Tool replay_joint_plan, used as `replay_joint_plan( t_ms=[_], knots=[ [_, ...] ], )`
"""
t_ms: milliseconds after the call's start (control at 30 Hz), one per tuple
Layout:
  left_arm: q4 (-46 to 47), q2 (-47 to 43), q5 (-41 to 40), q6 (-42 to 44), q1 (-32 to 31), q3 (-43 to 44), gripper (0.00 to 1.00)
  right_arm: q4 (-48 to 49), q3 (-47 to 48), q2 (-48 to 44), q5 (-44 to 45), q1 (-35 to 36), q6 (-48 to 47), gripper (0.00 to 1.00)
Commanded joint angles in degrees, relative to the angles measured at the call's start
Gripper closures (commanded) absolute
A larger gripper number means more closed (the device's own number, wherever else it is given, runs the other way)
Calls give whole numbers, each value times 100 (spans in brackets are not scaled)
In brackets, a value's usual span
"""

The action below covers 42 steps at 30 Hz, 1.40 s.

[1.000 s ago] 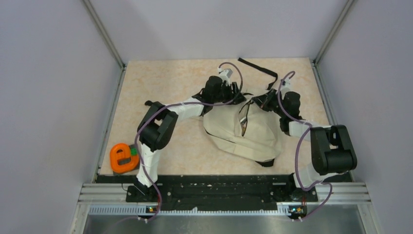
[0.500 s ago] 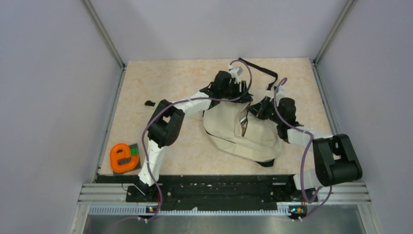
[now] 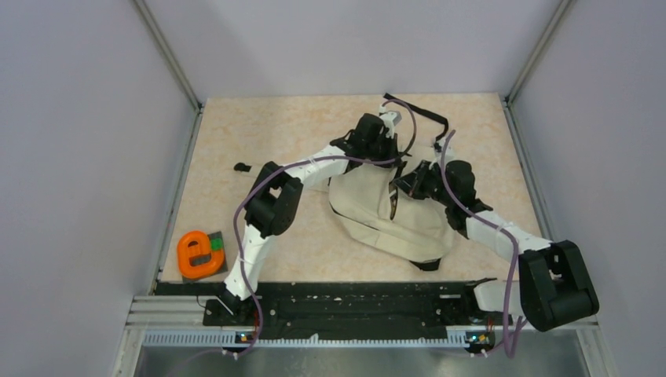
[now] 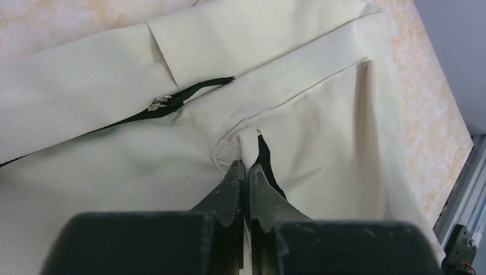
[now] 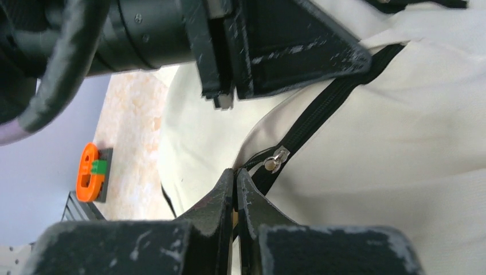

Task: Pack the student bag
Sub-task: Zip the student bag at the center of the board.

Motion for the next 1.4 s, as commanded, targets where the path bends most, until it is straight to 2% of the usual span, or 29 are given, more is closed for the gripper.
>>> replay_joint_plan(
  t_ms=[0,200,500,833,1000,1133,1167,1233,1300,1333,1367],
  knots=[
    [13,68,-24,-162,-82,21,100,-676,53,-498,-73,324,-301,100],
    [616,-171,-351,-486,-83,-239,100,-1371,-36,-1023,-136,592,-424,100],
    [1040,-268,-643,-676,-39,-280,100,-2268,-377,-1478,-108,931,-516,100],
    [1365,-416,-954,-738,52,-569,100,-3010,-742,-2129,-167,1726,-126,100],
    [1526,-480,-1021,-749,76,-706,100,-3048,-1022,-2172,23,1845,-98,100],
    [1722,-634,-983,-669,78,-929,100,-3366,-767,-2245,485,1847,-352,100],
    [1791,-694,-973,-630,80,-1011,92,-3428,-635,-2262,574,1847,-423,90],
    [1943,-904,-994,-567,83,-1243,57,-3547,-299,-2268,721,1847,-598,60],
    [2110,-1261,-1077,-481,81,-1641,29,-3717,69,-2249,962,1847,-807,21],
    [2190,-1463,-1133,-437,85,-1868,23,-3789,264,-2237,1073,1847,-931,11],
    [2251,-1658,-1197,-399,97,-2080,19,-3862,460,-2211,1199,1847,-1054,6]
  ],
)
